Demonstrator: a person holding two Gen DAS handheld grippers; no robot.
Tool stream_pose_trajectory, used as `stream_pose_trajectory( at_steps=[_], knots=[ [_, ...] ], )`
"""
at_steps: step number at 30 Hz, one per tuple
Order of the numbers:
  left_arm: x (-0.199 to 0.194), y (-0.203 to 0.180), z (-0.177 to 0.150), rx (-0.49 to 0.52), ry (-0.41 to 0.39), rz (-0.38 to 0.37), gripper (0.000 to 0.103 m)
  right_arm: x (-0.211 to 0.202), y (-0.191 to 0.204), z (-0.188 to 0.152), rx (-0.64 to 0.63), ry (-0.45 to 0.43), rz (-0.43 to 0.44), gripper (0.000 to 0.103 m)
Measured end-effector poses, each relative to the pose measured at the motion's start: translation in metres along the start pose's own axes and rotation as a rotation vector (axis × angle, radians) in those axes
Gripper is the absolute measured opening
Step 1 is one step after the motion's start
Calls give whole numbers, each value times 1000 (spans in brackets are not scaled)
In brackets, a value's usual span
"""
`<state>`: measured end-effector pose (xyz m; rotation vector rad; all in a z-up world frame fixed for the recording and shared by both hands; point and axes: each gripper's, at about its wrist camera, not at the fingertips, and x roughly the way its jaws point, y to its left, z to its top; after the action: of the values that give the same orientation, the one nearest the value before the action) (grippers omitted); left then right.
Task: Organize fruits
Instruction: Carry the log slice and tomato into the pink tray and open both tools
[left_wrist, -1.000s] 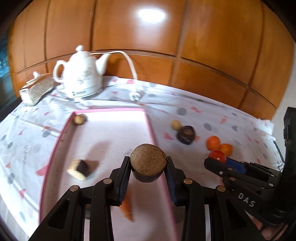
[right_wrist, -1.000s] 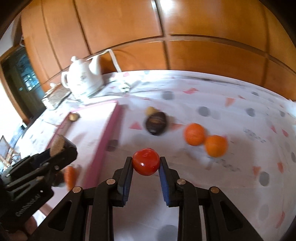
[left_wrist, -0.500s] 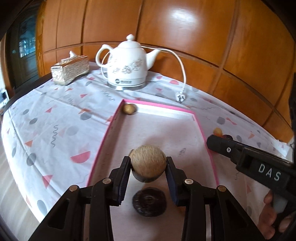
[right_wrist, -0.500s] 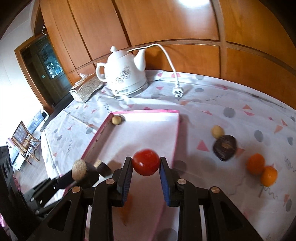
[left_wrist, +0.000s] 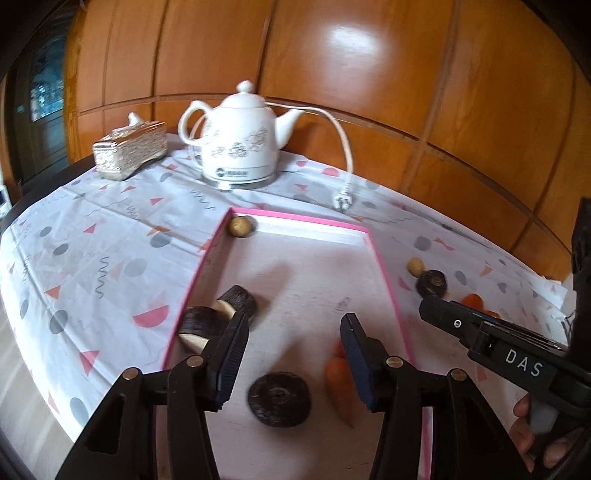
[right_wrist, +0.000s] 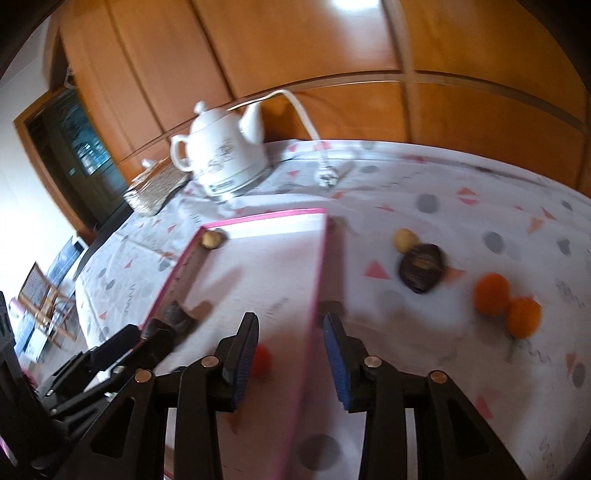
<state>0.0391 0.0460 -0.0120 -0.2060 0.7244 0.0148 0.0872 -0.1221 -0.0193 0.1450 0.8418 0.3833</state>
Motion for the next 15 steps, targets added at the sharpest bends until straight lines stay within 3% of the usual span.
stream_pose_trajectory(
  at_steps=[15],
  knots=[
    [2,-53,-15,140,52,-110,57,-22,-85,-38,187,0,-137,37]
  ],
)
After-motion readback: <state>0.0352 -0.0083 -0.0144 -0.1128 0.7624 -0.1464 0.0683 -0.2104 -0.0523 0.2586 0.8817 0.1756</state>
